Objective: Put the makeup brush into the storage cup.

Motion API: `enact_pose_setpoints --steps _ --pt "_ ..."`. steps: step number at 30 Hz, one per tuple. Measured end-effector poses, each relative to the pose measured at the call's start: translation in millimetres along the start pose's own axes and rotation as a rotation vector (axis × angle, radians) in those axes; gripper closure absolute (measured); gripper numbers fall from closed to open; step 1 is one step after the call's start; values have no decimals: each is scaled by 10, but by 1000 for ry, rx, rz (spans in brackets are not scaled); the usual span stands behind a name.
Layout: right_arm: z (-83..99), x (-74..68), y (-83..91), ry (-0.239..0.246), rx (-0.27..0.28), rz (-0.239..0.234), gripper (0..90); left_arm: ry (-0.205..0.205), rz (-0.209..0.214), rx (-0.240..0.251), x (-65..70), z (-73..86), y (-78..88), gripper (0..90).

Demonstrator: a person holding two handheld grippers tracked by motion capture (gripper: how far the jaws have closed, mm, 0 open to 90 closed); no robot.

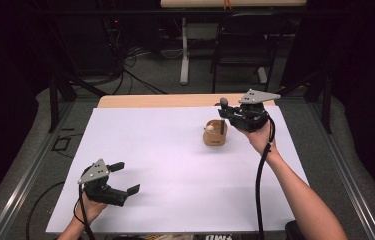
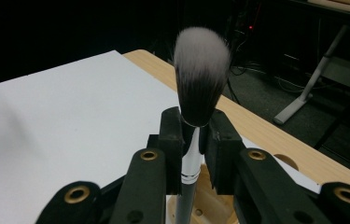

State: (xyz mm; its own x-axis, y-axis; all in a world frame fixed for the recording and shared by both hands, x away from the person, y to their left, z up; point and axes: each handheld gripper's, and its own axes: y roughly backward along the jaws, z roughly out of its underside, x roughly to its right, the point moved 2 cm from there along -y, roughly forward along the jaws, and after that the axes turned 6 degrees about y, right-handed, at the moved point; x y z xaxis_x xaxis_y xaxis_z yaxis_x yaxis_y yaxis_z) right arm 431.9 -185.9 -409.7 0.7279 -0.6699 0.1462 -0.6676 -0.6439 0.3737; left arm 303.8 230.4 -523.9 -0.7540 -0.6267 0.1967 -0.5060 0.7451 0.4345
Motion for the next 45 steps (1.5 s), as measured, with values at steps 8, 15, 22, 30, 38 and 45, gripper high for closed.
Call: enact_pose_setpoints --steps 8,15,22,30,38,45 --pt "-26 99 -109 -7 7 27 780 11 8 9 -9 -3 -5 3" --pt "27 188 -242 -27 1 49 780 11 8 8 -9 -2 -6 3" --pt "106 264 -353 -49 -13 66 780 11 9 3 -15 -2 -4 3" --pt "171 290 -442 -66 -23 68 780 13 11 4 -12 -2 -3 3" --pt "242 298 -493 -83 -37 66 780 11 10 3 -14 -1 -1 3" --pt "290 291 -519 -82 -49 57 777 11 9 2 -16 0 -1 3"
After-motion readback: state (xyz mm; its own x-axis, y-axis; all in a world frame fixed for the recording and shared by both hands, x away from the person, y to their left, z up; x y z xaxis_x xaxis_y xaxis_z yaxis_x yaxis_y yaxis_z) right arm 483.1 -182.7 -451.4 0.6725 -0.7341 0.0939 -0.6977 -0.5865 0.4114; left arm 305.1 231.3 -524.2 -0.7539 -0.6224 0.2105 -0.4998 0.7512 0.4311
